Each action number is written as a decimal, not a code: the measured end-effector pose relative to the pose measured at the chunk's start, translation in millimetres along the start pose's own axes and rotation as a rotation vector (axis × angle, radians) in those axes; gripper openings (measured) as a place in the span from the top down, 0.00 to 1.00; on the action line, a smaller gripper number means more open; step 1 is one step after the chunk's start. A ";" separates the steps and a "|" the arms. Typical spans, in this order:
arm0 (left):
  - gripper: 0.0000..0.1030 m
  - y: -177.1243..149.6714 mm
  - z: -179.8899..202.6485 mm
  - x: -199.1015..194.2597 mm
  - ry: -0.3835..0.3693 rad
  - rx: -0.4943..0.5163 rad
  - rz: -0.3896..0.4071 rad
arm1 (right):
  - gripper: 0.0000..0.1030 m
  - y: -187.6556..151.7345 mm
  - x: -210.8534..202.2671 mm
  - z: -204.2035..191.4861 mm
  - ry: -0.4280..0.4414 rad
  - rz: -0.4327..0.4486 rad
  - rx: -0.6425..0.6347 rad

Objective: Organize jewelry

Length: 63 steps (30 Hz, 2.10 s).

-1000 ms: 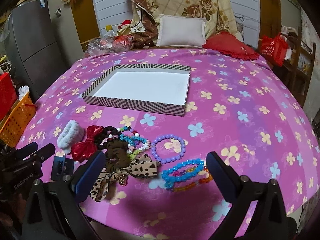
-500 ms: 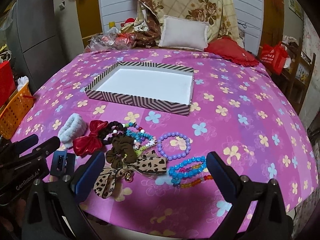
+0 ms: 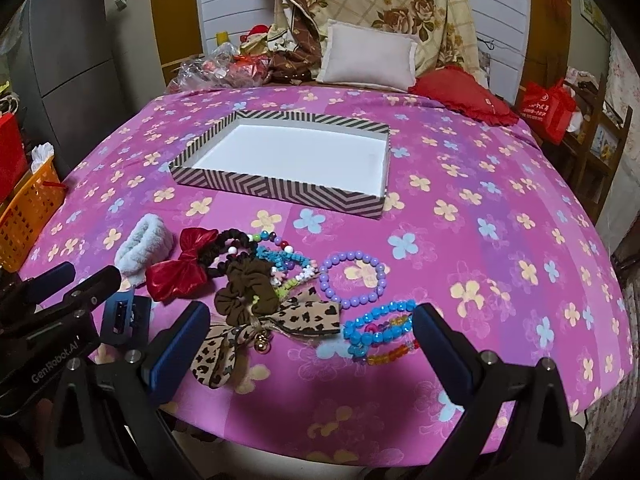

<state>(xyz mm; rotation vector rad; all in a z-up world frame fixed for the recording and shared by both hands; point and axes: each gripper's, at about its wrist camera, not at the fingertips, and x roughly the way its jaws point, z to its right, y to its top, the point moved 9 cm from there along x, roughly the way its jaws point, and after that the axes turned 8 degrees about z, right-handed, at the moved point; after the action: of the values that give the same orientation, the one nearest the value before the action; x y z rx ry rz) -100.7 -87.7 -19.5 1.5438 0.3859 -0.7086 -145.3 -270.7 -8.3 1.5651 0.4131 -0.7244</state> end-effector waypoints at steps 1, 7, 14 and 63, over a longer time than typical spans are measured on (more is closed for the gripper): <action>0.32 -0.5 -1.2 -0.2 0.004 0.003 0.000 | 0.01 0.2 -0.3 -1.9 0.004 0.001 -0.002; 0.32 -2.2 -10.2 -5.8 0.018 -0.007 0.005 | 0.01 0.9 -1.0 -14.7 0.026 -0.001 -0.010; 0.32 -1.1 -19.3 -7.5 0.025 -0.021 0.003 | 0.01 4.2 -2.1 -19.3 0.030 0.009 -0.001; 0.37 -5.1 -20.2 0.3 0.025 -0.017 -0.008 | 0.01 -8.6 17.3 -21.9 0.073 -0.045 0.039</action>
<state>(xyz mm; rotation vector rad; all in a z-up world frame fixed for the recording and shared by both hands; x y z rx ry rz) -99.6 -67.4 -24.1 1.5374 0.4160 -0.6905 -133.7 -250.7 -26.1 1.6266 0.4923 -0.7151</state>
